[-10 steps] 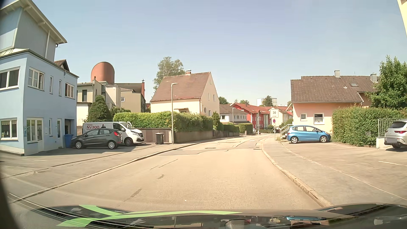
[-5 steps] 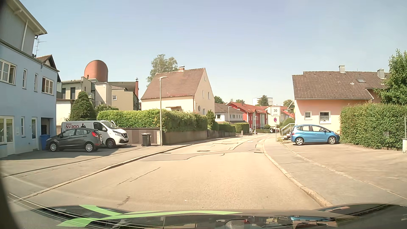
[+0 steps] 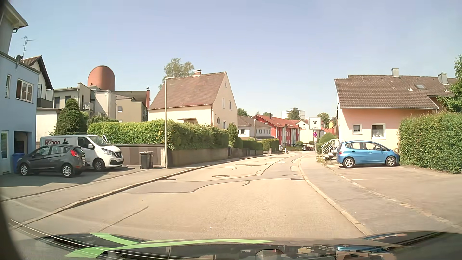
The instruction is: Follow the waypoints while adhering to traffic rules and regulations
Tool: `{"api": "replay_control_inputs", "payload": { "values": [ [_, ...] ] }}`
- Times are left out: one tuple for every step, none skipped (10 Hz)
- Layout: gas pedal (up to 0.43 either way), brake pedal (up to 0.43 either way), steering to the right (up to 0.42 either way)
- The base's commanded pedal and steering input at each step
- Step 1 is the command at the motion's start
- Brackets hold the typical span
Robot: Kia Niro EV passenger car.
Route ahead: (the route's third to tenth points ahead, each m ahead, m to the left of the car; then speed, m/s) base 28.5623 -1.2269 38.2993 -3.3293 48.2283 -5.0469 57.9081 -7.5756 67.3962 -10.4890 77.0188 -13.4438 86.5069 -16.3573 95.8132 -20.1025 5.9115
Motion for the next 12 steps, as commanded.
{"api": "replay_control_inputs", "payload": {
  "values": [
    [0.087,0.000,0.033],
    [0.087,0.000,0.033],
    [0.087,0.000,0.033],
    [0.087,0.000,0.033],
    [0.087,0.000,0.033],
    [0.087,0.000,0.033],
    [0.087,0.000,0.033],
    [0.087,0.000,0.033],
    [0.087,0.000,0.033],
    [0.087,0.000,0.033],
    [0.087,0.000,0.033],
    [0.087,0.000,0.033]
  ]
}}
